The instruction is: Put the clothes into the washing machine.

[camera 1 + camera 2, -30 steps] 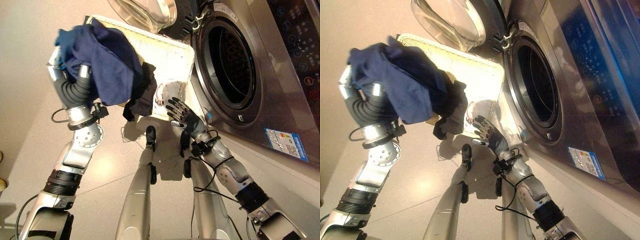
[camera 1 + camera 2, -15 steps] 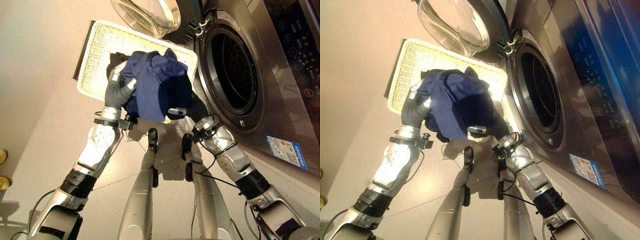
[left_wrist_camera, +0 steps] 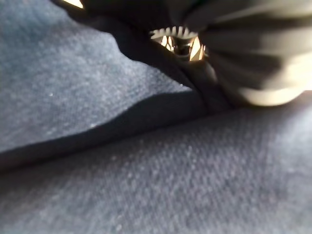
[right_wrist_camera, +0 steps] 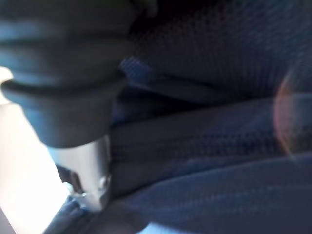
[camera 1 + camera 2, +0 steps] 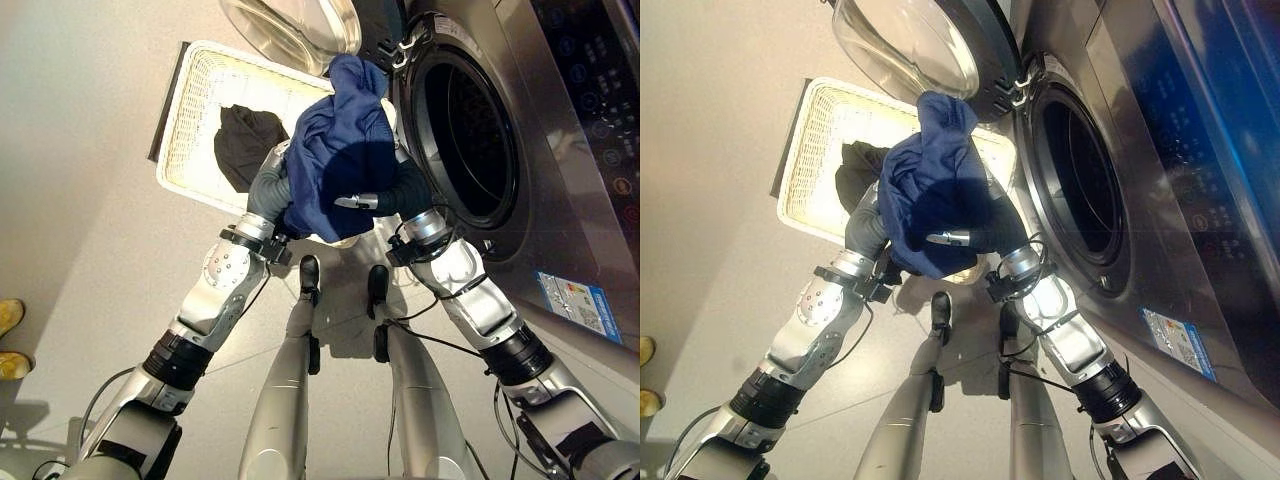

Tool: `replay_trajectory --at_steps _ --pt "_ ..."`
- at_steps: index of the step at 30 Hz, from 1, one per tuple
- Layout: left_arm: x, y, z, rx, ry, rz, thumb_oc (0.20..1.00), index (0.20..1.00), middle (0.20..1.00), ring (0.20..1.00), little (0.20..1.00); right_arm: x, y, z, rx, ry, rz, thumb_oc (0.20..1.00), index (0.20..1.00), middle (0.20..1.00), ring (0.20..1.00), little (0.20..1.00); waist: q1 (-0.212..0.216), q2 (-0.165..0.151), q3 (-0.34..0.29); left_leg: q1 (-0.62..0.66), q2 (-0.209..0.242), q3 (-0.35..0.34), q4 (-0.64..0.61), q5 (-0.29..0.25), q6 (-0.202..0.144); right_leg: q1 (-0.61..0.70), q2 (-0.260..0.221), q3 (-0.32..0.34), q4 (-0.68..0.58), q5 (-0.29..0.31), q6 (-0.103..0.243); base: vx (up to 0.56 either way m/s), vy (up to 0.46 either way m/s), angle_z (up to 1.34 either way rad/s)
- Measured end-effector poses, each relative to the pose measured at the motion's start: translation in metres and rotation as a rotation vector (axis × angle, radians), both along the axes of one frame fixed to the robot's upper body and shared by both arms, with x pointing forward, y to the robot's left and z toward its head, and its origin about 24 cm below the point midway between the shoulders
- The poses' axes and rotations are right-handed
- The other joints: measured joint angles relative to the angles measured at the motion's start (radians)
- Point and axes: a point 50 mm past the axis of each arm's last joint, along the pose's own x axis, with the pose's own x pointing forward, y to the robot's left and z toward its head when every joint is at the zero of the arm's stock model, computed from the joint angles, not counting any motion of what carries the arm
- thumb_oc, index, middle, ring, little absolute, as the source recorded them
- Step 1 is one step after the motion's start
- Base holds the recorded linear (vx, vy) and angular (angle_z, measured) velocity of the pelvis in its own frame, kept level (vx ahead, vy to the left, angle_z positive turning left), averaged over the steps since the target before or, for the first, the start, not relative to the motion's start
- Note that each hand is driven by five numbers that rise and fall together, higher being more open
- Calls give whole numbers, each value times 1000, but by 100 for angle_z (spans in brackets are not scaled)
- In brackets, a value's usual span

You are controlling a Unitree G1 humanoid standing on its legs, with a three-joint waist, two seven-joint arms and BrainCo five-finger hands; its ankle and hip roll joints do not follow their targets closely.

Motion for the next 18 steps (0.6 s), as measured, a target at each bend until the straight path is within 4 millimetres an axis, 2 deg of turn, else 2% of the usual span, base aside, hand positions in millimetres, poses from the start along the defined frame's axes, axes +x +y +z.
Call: replay_trajectory --at_steps 2,3,6,10,12,13,14,18 --pt "1 0 -2 24 11 -4 200 200 200 200 200 1 1 -3 -13 44 35 1000 1000 1000 1000 1000 1 0 0 0 0 0 -1 0 0 0 0 0 -1 0 0 2 -16 1" --pt "4 2 -6 74 26 -13 200 200 200 200 200 4 1 -10 -37 147 89 1000 1000 1000 1000 1000 1 0 0 0 0 -1 -1 0 0 1 0 -2 -2 0 0 -3 -31 1" --pt "4 4 -12 168 39 -67 200 200 200 200 200 9 -2 -22 -85 310 161 1000 1000 1000 1000 1000 0 0 0 1 0 -4 0 1 1 5 0 -6 -2 0 0 0 -40 3" --pt "0 0 -19 259 55 -154 200 200 200 200 200 13 -9 -35 -173 432 201 1000 1000 1000 1000 1000 0 0 0 1 1 -13 0 3 -1 9 0 -13 -3 0 0 5 -32 5" --pt "-1 -1 -22 289 59 -185 200 200 200 200 200 13 -10 -41 -194 487 226 595 595 595 595 595 -1 0 0 1 1 -13 0 3 -1 9 0 -14 -3 0 0 0 0 0" --pt "-2 -2 -22 292 59 -193 200 200 200 200 200 13 -10 -44 -188 509 241 432 432 432 432 432 -1 0 0 1 1 -14 0 3 -1 9 0 -14 -3 0 0 0 0 0" --pt "-2 -1 -23 300 59 -198 200 200 200 200 200 12 -8 -47 -170 544 263 200 200 200 200 200 -1 0 0 0 0 -14 -1 3 -1 8 0 -14 -4 0 0 0 0 0" --pt "-3 -3 -26 322 67 -223 200 200 200 200 200 11 -11 -58 -113 624 288 200 200 200 200 200 -3 -1 0 -3 0 -14 -4 3 -1 6 0 -14 -9 0 0 0 0 0"
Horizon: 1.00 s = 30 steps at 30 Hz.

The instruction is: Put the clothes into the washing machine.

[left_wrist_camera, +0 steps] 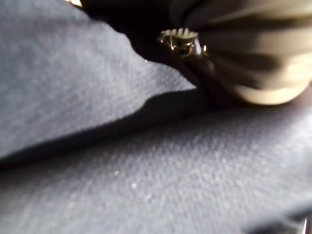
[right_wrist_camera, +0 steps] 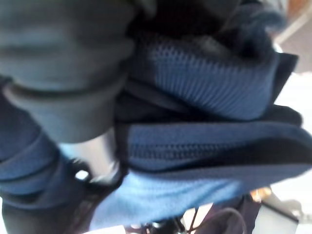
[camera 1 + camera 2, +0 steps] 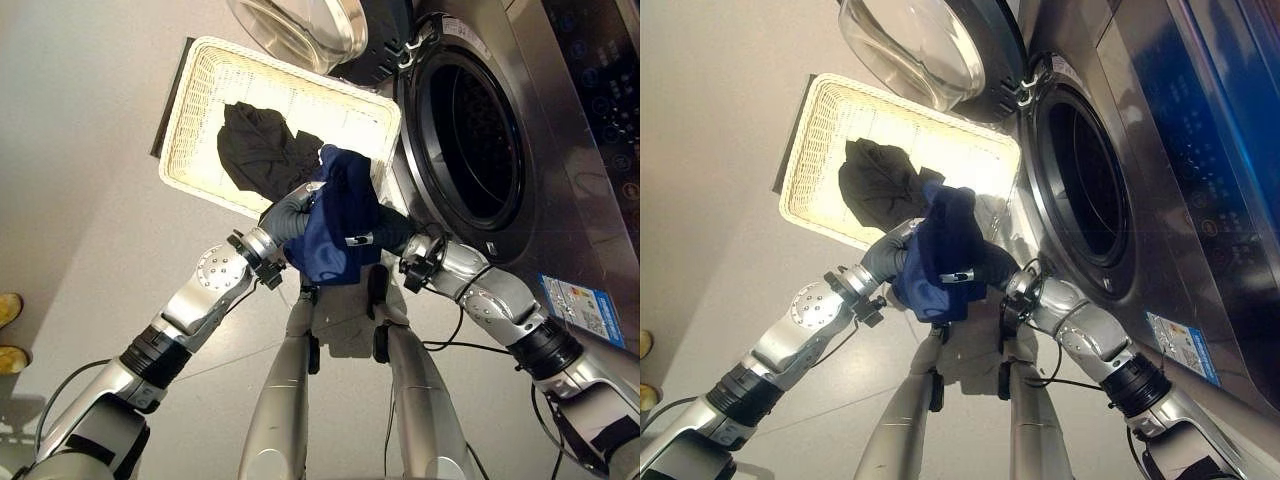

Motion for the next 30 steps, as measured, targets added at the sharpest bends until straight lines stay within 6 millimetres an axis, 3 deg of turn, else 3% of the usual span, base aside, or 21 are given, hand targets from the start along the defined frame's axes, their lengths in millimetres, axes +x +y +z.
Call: replay_trajectory --at_steps 1,2,3,10,17,20,25,30 --pt "0 0 0 2 0 -1 200 200 200 200 200 -1 -2 -4 -1 20 -6 200 200 200 200 200 0 0 0 -5 0 0 -2 0 0 -5 0 0 -2 0 0 0 0 0" --pt "0 0 1 3 -4 -3 473 473 473 473 473 -1 -3 -7 0 37 -6 200 200 200 200 200 0 -1 0 -8 0 0 -2 0 0 -8 0 0 -3 0 0 0 0 0" --pt "0 -1 2 13 -8 -6 1000 1000 1000 1000 1000 -3 -3 -13 18 71 -1 200 200 200 200 200 0 -1 0 -17 0 -1 -3 0 0 -16 1 -1 -6 1 0 0 0 0" --pt "1 -3 -4 -15 -4 92 1000 1000 1000 1000 1000 -4 -4 -30 103 172 -17 200 200 200 200 200 2 -1 0 -20 0 0 -15 1 2 -18 2 -1 -22 2 2 0 0 0" --pt "10 19 6 -73 -227 537 1000 1000 1000 1000 1000 -3 11 -51 299 364 19 200 200 200 200 200 2 -1 0 -16 2 1 -14 1 2 -18 4 1 -18 2 2 0 -20 0" --pt "18 56 18 -102 -396 880 1000 1000 1000 1000 1000 3 4 -67 375 459 -46 200 200 200 200 200 5 -1 0 -15 2 2 -11 1 1 -18 3 2 -12 1 1 19 -53 0" --pt "28 115 28 -45 -481 1226 1000 1000 1000 1000 1000 31 -38 -59 756 519 -297 200 200 200 200 200 7 1 -1 -13 -1 8 -1 1 1 -23 -3 6 7 -1 1 24 -8 -1" --pt "31 132 11 -86 -328 1276 1000 1000 1000 1000 1000 60 -96 -11 1230 375 -591 200 200 200 200 200 8 25 -1 -14 -4 18 -2 1 0 -35 -6 16 21 -3 7 62 -26 -3"
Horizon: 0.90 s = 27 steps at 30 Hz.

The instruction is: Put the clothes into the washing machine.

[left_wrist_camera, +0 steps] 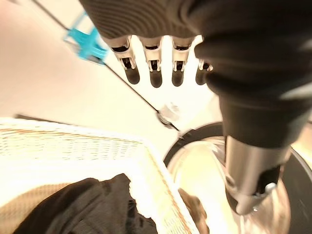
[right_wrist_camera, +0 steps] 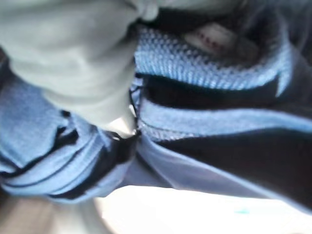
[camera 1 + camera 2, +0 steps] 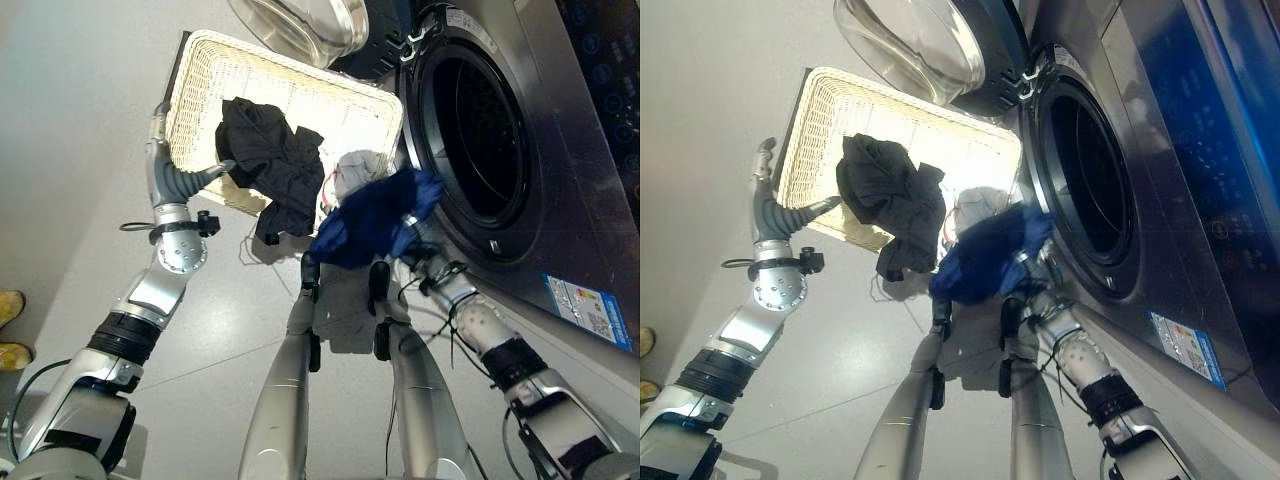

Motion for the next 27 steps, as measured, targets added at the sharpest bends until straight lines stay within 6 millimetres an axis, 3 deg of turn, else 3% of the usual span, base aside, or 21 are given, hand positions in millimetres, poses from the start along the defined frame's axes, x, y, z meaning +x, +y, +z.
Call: replay_trajectory --at_steps 4,7,10,11,12,16,18,20,22,24,27 --pt "5 -3 -5 3 51 -42 1000 1000 1000 1000 1000 14 -44 46 188 -27 -258 200 200 200 200 200 18 33 -1 0 3 0 -1 8 -2 -2 3 0 1 1 -2 44 -66 -2" --pt "8 -12 -5 22 61 -90 1000 1000 1000 1000 1000 16 -59 59 290 -15 -380 200 200 200 200 200 36 58 -2 -7 6 -5 -1 8 -3 -4 6 -6 -4 4 -7 53 -90 2" --pt "7 -15 -8 43 82 -125 1000 1000 1000 1000 1000 5 -78 59 380 2 -603 200 200 200 200 200 59 60 -1 -11 3 -7 -2 7 -3 -6 3 -7 -14 4 -7 46 -33 4" --pt "6 -16 -11 52 84 -137 1000 1000 1000 1000 1000 0 -84 61 448 1 -698 661 661 661 661 661 73 60 -1 -20 -1 -5 -3 8 -2 -17 -1 -5 -14 6 -5 31 -14 2" --pt "6 -16 -10 59 85 -141 1000 1000 1000 1000 1000 -4 -88 63 484 -12 -754 1000 1000 1000 1000 1000 81 60 -1 -27 -3 -4 -3 9 0 -26 -3 -2 -14 8 -2 35 -3 2" --pt "4 -16 -20 73 139 -159 1000 1000 1000 1000 1000 -11 -102 67 568 -26 -876 1000 1000 1000 1000 1000 81 58 0 -41 -24 -2 -13 18 11 -42 -24 3 -16 12 18 33 -2 4" --pt "3 -14 -18 87 139 -157 1000 1000 1000 1000 1000 -9 -103 69 549 -2 -841 1000 1000 1000 1000 1000 73 57 1 -41 -33 4 -14 19 14 -42 -31 9 -14 17 29 3 1 -2" --pt "4 -13 -16 96 137 -153 1000 1000 1000 1000 1000 -4 -101 67 511 24 -773 1000 1000 1000 1000 1000 60 50 0 -41 -37 10 -14 20 16 -45 -38 13 -16 21 35 10 -5 -4" --pt "4 -12 -14 108 134 -153 1000 1000 1000 1000 1000 10 -91 67 393 86 -583 1000 1000 1000 1000 1000 27 32 -3 -41 -41 19 -15 18 22 -50 -42 18 -22 23 50 -20 -14 -7" --pt "5 -15 -13 117 135 -163 1000 1000 1000 1000 1000 19 -81 66 286 141 -425 1000 1000 1000 1000 1000 21 21 -3 -42 -40 34 -15 18 22 -57 -52 10 -27 33 59 18 -26 -23" --pt "5 -18 -15 123 140 -173 1000 1000 1000 1000 1000 27 -77 60 261 220 -304 1000 1000 1000 1000 1000 23 21 -3 -43 -38 51 -15 17 22 -59 -55 9 -37 52 56 11 -20 -25"
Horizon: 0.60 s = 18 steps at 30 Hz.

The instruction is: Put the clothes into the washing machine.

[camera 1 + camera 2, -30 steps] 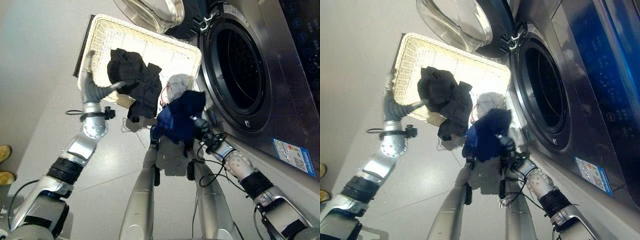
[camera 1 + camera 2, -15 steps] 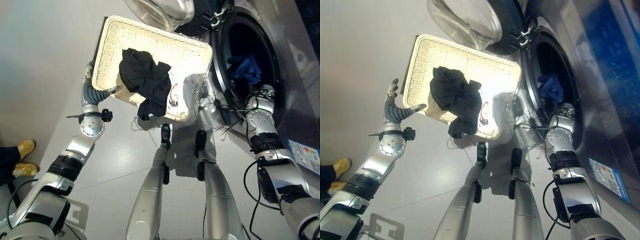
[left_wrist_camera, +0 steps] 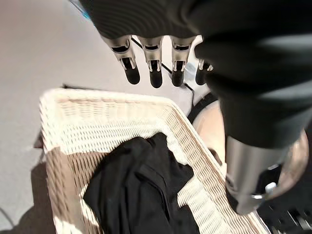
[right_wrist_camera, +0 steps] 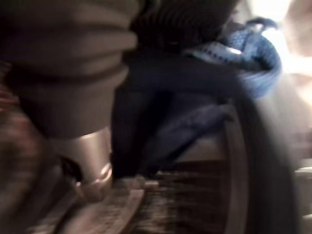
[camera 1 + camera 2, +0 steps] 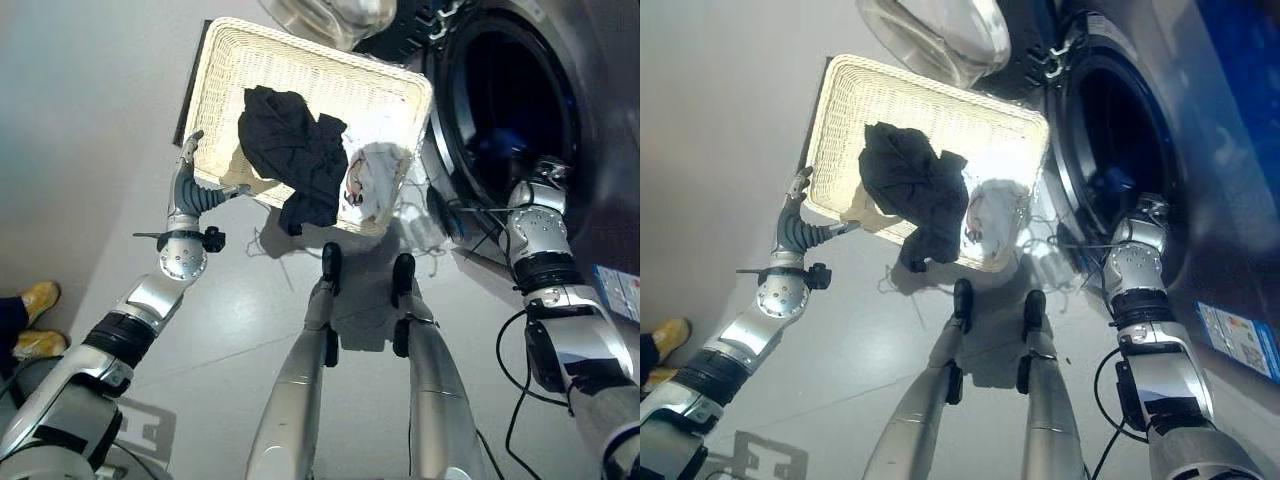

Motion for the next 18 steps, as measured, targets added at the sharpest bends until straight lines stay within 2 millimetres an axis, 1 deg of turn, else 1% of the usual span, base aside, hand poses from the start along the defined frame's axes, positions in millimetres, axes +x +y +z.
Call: replay_trajectory --at_steps 1,2,3,5,6,7,8,9,10,11,12,13,14,15,17,18 --pt "0 -1 -2 7 2 4 1000 1000 1000 1000 1000 4 5 -6 -16 -5 70 1000 1000 1000 1000 1000 0 0 0 -2 4 0 0 0 0 0 2 -6 -10 7 -3 0 5 -11" --pt "1 -3 -1 10 -2 0 1000 1000 1000 1000 1000 6 7 -5 -20 -11 93 1000 1000 1000 1000 1000 1 0 0 -5 6 0 0 0 0 -1 4 -8 -12 11 -8 -23 10 -7" --pt "2 -5 1 7 -11 -5 1000 1000 1000 1000 1000 6 6 -12 -25 -3 113 1000 1000 1000 1000 1000 2 0 0 -14 9 0 0 0 0 -6 7 -11 -14 12 -11 0 0 0" --pt "5 -10 11 52 -53 -6 1000 1000 1000 1000 1000 7 10 -19 -56 -20 161 1000 1000 1000 1000 1000 1 2 1 -44 17 0 1 5 5 -30 15 -18 -24 23 -28 0 0 0" --pt "5 -10 11 52 -53 -6 1000 1000 1000 1000 1000 7 10 -19 -56 -20 161 1000 1000 1000 1000 1000 1 2 1 -44 17 0 1 5 5 -30 15 -18 -24 23 -28 -13 30 -2" --pt "8 -13 15 86 -70 -5 1000 1000 1000 1000 1000 7 13 -22 -74 -36 183 1000 1000 1000 1000 1000 1 4 2 -52 21 0 0 12 14 -36 19 -21 -29 28 -34 7 31 -1" --pt "10 -14 20 88 -84 -5 1000 1000 1000 1000 1000 7 13 -24 -100 -37 187 1000 1000 1000 1000 1000 0 4 2 -53 22 1 -2 11 13 -36 20 -21 -32 27 -35 -14 54 -2" --pt "12 -17 27 117 -112 0 1000 1000 1000 1000 1000 6 14 -28 -203 -16 184 1000 1000 1000 1000 1000 0 4 2 -52 23 0 -4 11 13 -36 21 -21 -34 26 -36 -26 35 -2" --pt "12 -17 27 117 -112 0 1000 1000 1000 1000 1000 6 14 -28 -203 -16 184 1000 1000 1000 1000 1000 0 4 2 -52 23 0 -4 11 13 -36 21 -21 -34 26 -36 -11 38 -2" --pt "13 -20 34 132 -136 -1 1000 1000 1000 1000 1000 5 16 -31 -292 11 182 1000 1000 1000 1000 1000 -2 5 2 -53 24 0 -6 11 13 -37 23 -21 -35 26 -36 2 64 -2" --pt "17 -23 43 164 -151 14 1000 1000 1000 1000 1000 5 18 -34 -433 49 163 1000 1000 1000 1000 1000 -3 5 2 -54 25 1 -6 10 12 -40 24 -21 -34 26 -37 -13 71 -2" --pt "19 -26 45 188 -141 25 1000 1000 1000 1000 1000 4 20 -35 -567 81 144 1000 1000 1000 1000 1000 -4 5 2 -54 25 2 -5 10 12 -42 23 -19 -29 25 -37 -14 98 -2" --pt "20 -26 45 195 -132 33 1000 1000 1000 1000 1000 3 22 -36 -624 87 140 1000 1000 1000 1000 1000 -4 5 2 -54 25 2 -5 10 12 -43 23 -18 -28 24 -38 -5 62 -1" --pt "22 -26 47 199 -123 49 1000 1000 1000 1000 1000 2 24 -37 -706 103 133 1000 1000 1000 1000 1000 -13 5 2 -55 24 3 -4 7 7 -46 23 -17 -24 24 -38 5 136 1" --pt "27 -18 40 243 -64 121 1000 1000 1000 1000 1000 -1 30 -38 -887 114 127 1000 1000 1000 1000 1000 -32 5 2 -66 21 6 5 4 4 -62 18 -14 -6 16 -36 -2 148 1" --pt "32 -13 34 300 -14 177 1000 1000 1000 1000 1000 -3 33 -36 -994 108 127 1000 1000 1000 1000 1000 -38 5 2 -74 18 10 6 4 4 -79 16 -6 8 11 -34 11 128 -4"
